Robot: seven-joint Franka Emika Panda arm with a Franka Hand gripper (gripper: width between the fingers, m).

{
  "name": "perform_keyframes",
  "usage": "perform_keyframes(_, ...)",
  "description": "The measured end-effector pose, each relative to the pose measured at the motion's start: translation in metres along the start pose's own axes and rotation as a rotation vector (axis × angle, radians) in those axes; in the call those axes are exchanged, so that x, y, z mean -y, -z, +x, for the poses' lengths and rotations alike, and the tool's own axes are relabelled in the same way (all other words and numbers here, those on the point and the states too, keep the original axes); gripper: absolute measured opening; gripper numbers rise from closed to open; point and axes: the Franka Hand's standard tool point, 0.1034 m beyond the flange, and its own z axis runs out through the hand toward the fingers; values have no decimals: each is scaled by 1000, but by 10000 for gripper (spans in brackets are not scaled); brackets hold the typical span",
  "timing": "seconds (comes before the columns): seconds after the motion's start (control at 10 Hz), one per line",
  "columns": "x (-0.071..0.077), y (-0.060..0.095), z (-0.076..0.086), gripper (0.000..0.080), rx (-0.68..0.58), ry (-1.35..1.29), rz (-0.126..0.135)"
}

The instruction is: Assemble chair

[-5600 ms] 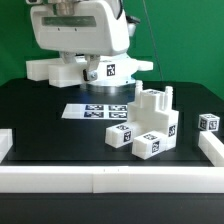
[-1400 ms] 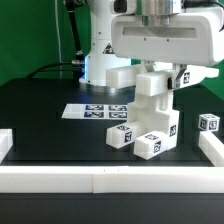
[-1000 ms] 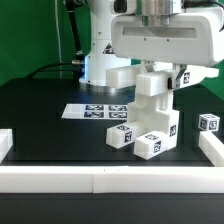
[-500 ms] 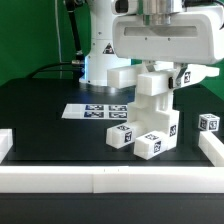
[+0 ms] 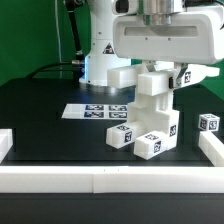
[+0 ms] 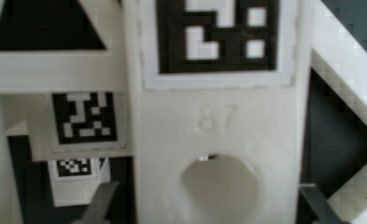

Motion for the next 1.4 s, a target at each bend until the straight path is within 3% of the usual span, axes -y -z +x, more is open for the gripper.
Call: perform_keyframes(1.4, -1, 1, 1, 289, -2, 54, 1)
